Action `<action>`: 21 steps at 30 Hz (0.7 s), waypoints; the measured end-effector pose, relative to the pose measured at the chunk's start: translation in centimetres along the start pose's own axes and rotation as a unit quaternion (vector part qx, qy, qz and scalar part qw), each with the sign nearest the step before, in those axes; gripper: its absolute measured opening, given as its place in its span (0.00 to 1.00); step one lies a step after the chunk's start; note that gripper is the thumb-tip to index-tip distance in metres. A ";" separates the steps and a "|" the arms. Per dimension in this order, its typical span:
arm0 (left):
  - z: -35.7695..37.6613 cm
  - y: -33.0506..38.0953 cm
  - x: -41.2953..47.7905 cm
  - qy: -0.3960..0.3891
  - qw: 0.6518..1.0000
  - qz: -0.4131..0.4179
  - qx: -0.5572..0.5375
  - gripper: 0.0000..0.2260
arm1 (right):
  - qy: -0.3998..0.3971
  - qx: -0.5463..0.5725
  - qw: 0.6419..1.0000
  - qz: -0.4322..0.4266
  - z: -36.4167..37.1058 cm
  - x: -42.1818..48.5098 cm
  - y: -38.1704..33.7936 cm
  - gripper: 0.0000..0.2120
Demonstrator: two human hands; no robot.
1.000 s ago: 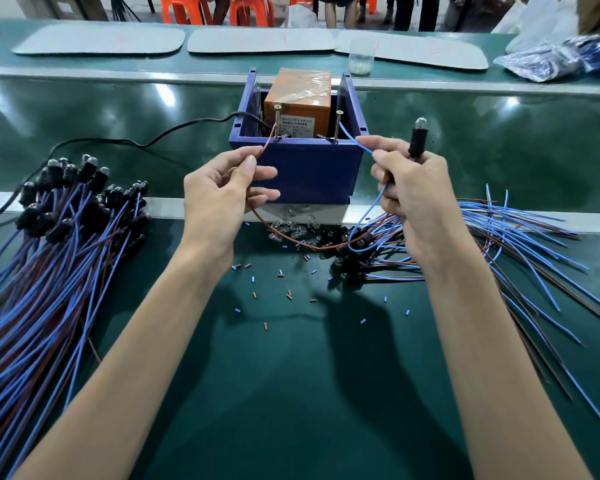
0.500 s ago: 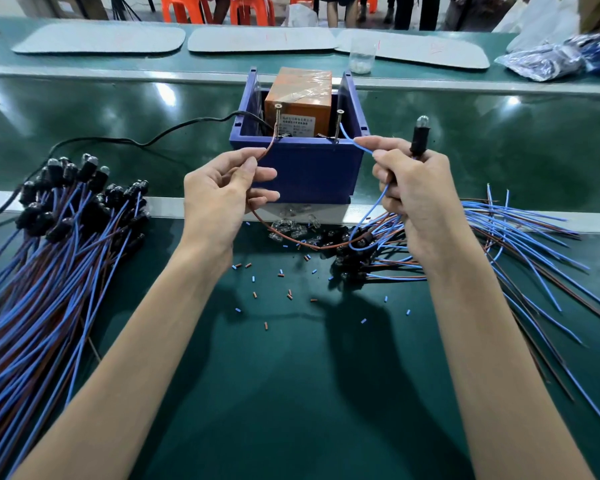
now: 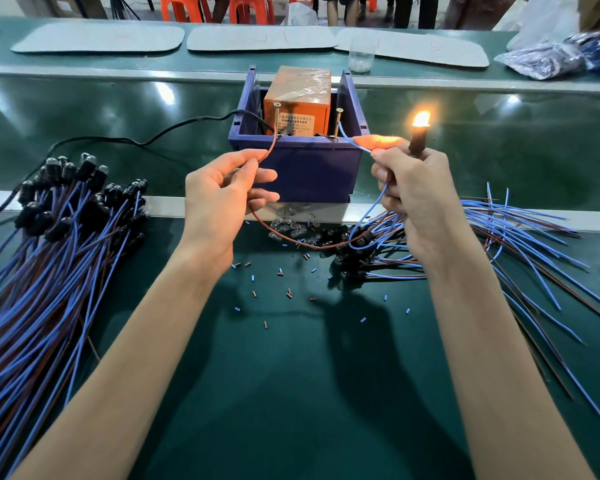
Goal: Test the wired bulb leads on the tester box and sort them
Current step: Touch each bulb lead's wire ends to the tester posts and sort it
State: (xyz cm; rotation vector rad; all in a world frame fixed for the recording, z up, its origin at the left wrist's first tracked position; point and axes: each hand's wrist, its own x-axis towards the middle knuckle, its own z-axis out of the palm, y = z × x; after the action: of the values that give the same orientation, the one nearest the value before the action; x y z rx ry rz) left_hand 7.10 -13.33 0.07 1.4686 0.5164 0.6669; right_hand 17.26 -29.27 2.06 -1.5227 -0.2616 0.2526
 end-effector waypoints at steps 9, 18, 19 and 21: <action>0.2 -0.2 0.0 -0.015 1.000 -0.004 -0.001 0.10 | -0.012 -0.014 1.000 -0.003 -0.3 0.0 0.0 0.15; 0.4 -0.1 -0.2 -0.024 1.000 -0.009 -0.002 0.10 | -0.025 -0.001 1.000 0.002 -0.2 -0.2 -0.1 0.12; 0.4 -0.1 -0.2 -0.027 1.000 -0.011 -0.003 0.10 | -0.032 0.000 0.999 -0.002 -0.2 -0.3 -0.2 0.14; 0.5 -0.1 -0.3 -0.031 0.999 -0.013 -0.003 0.10 | -0.039 0.000 0.999 -0.005 -0.1 -0.4 -0.3 0.14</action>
State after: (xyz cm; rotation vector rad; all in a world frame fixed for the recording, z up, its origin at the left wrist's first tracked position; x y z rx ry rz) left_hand 7.24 -13.87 -0.04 1.4696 0.4843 0.6005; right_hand 16.90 -29.53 2.31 -1.5135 -0.3321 0.3039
